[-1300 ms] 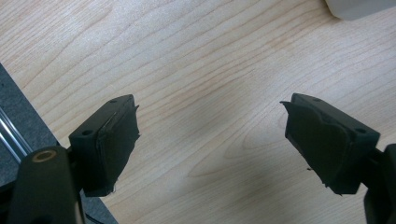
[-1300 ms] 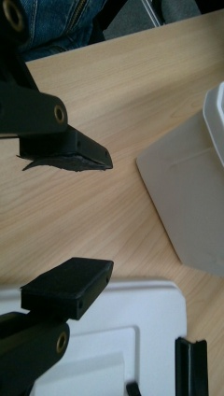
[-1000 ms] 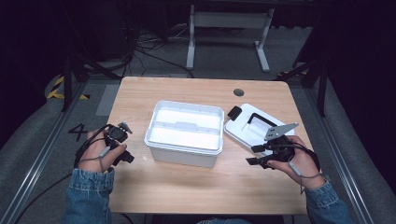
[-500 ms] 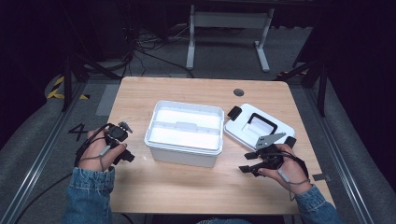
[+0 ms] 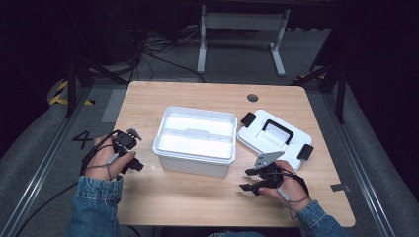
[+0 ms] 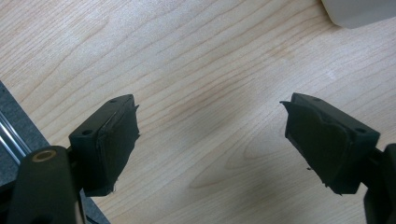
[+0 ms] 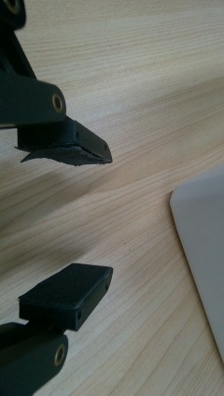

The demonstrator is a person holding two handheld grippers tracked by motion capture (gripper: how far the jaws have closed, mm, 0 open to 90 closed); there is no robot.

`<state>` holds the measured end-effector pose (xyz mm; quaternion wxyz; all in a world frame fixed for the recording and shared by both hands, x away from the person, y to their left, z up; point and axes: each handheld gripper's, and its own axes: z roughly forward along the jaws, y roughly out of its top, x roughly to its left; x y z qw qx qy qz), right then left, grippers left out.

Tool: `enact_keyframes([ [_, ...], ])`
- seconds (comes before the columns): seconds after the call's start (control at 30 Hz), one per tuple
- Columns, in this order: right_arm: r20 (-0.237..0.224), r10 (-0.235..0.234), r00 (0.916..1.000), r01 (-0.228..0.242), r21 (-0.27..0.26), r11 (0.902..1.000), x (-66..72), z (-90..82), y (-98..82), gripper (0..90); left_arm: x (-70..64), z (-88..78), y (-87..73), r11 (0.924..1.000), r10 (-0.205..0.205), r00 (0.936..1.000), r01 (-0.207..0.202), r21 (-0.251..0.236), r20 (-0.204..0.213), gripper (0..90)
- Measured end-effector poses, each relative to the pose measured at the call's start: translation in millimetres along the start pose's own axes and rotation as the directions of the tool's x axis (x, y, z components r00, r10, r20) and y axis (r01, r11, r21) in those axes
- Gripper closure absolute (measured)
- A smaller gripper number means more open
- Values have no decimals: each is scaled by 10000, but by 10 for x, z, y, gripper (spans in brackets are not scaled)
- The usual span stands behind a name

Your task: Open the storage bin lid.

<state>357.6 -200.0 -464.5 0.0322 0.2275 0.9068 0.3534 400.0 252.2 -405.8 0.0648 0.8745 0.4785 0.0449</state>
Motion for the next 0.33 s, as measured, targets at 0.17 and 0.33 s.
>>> enact_keyframes([
  [0.17, 301, -409, 9987, 410, -41, 9991, 59, 66, 10, 390, 2, 7, -4, 9999, -98, 9999, 98, 46, 69, 180],
  [0.33, 396, -560, 9976, 561, -33, 9984, 76, 94, 4, 389, 10, 8, 0, 10000, -62, 9999, 62, 21, 110, 180],
])
